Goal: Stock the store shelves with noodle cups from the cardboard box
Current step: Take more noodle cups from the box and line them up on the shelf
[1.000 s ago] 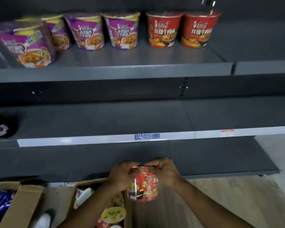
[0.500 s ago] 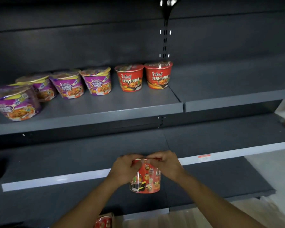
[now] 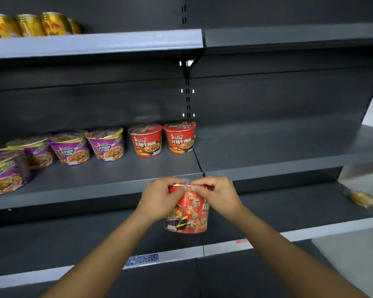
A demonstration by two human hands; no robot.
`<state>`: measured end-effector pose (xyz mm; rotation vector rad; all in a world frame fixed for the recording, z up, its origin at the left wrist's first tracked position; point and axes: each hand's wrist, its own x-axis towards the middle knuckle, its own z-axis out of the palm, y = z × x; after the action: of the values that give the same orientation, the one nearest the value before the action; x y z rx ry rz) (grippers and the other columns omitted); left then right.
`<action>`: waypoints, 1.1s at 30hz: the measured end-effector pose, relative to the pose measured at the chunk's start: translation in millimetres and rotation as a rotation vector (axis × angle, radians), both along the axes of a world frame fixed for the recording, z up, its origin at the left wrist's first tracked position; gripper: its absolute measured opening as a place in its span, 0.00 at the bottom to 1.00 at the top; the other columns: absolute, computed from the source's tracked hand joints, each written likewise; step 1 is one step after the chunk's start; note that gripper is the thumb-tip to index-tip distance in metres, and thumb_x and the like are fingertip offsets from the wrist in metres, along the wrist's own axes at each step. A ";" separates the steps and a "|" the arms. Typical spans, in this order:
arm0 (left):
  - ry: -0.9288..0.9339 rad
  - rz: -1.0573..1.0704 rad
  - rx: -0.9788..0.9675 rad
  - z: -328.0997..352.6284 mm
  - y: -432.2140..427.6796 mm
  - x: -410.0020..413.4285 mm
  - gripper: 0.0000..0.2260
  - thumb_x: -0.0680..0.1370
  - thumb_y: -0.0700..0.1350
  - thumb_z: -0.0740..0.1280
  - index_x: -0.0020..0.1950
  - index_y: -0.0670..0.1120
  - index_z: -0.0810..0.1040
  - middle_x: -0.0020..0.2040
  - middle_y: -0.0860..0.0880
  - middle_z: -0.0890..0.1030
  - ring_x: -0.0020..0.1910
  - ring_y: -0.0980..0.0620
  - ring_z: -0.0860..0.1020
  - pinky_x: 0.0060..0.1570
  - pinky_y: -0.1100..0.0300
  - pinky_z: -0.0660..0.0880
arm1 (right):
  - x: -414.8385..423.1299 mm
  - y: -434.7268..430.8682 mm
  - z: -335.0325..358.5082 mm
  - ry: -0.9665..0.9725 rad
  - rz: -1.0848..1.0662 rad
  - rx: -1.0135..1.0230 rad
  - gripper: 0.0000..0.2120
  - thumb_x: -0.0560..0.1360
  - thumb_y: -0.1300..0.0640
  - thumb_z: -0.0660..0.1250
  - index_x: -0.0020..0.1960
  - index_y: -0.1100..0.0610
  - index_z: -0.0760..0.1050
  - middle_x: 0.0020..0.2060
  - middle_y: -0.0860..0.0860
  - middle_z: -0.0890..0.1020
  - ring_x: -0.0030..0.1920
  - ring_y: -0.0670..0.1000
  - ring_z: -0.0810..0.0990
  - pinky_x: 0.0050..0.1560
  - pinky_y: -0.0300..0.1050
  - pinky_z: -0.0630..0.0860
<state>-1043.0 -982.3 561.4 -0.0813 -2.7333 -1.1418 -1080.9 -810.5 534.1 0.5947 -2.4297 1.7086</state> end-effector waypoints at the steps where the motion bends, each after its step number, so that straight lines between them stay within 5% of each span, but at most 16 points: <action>1: 0.001 0.014 0.026 8.5 3.6 -1.5 0.08 0.77 0.52 0.67 0.54 0.55 0.81 0.49 0.55 0.83 0.46 0.58 0.80 0.47 0.59 0.79 | -1.8 2.0 6.7 -0.002 0.002 -0.031 0.07 0.73 0.57 0.71 0.50 0.55 0.83 0.43 0.45 0.84 0.45 0.45 0.83 0.48 0.42 0.80; 12: 0.156 0.000 0.017 65.8 10.4 -44.8 0.06 0.75 0.52 0.69 0.51 0.56 0.82 0.46 0.57 0.83 0.45 0.58 0.81 0.48 0.53 0.80 | -41.4 4.2 59.3 0.134 -0.037 -0.158 0.05 0.72 0.58 0.72 0.45 0.48 0.83 0.43 0.43 0.83 0.45 0.42 0.82 0.44 0.34 0.78; 16: 0.245 -0.010 -0.072 70.0 13.9 -75.4 0.11 0.76 0.55 0.68 0.56 0.55 0.82 0.50 0.57 0.83 0.48 0.58 0.80 0.49 0.62 0.76 | -63.8 11.1 67.3 0.174 -0.096 -0.121 0.06 0.73 0.58 0.71 0.47 0.49 0.83 0.44 0.42 0.84 0.45 0.39 0.82 0.43 0.31 0.75; 22: 0.387 -0.110 -0.058 88.9 21.0 -114.1 0.11 0.74 0.53 0.70 0.55 0.53 0.83 0.53 0.53 0.83 0.52 0.56 0.80 0.55 0.59 0.75 | -92.4 29.2 93.4 0.304 -0.168 -0.077 0.06 0.71 0.57 0.73 0.46 0.46 0.83 0.45 0.43 0.84 0.48 0.40 0.82 0.50 0.35 0.77; 25: 0.434 -0.148 -0.051 87.5 26.9 -132.5 0.11 0.74 0.51 0.71 0.55 0.51 0.83 0.53 0.53 0.83 0.51 0.59 0.78 0.52 0.68 0.71 | -108.4 35.8 93.8 0.343 -0.213 -0.010 0.06 0.71 0.56 0.73 0.48 0.48 0.84 0.46 0.44 0.84 0.51 0.42 0.81 0.53 0.38 0.76; 33: 0.411 -0.210 -0.056 47.0 42.8 -185.6 0.13 0.72 0.48 0.73 0.55 0.47 0.83 0.56 0.52 0.82 0.52 0.64 0.74 0.51 0.84 0.62 | -154.7 60.0 65.5 0.407 -0.228 0.224 0.09 0.70 0.57 0.75 0.49 0.52 0.84 0.45 0.38 0.80 0.52 0.36 0.76 0.57 0.26 0.68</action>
<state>-1228.6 -939.5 608.4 -0.5571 -2.4273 -0.9667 -1235.5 -750.5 599.6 0.5931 -2.2984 1.1114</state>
